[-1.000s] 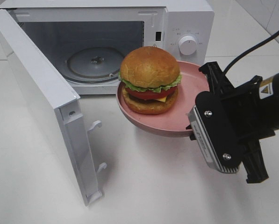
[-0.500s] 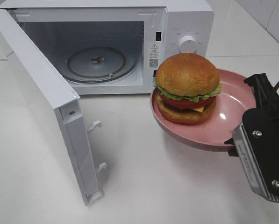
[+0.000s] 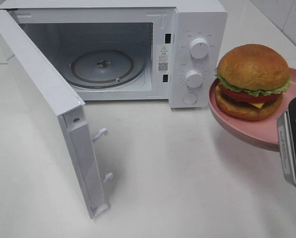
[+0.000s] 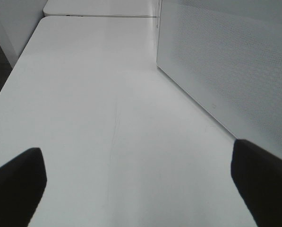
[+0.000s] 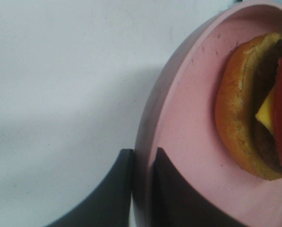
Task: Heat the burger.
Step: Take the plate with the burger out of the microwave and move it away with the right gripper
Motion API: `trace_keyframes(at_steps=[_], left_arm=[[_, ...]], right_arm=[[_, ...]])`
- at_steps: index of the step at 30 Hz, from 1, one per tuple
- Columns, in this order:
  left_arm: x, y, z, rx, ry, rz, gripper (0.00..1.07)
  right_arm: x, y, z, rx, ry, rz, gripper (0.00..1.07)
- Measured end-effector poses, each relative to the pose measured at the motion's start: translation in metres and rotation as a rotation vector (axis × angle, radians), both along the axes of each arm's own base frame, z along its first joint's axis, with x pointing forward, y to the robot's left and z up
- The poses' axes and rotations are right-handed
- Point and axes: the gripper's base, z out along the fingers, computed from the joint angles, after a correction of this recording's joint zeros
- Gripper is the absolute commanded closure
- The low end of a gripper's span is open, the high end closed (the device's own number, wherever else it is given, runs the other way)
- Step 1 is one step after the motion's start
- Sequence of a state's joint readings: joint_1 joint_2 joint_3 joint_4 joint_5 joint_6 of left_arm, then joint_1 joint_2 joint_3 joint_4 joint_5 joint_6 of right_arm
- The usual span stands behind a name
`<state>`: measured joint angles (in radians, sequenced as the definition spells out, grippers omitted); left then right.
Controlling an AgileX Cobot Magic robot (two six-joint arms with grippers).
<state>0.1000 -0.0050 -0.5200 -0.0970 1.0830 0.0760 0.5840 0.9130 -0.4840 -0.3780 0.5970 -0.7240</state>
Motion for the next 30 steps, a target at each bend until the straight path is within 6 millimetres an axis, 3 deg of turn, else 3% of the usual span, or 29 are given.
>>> trace_keyframes(at_steps=[30], left_arm=[[0.0,0.0,0.0,0.0,0.0,0.0,0.07]], right_arm=[[-0.002,-0.036,0.002,0.154,-0.083,-0.921,1.07]])
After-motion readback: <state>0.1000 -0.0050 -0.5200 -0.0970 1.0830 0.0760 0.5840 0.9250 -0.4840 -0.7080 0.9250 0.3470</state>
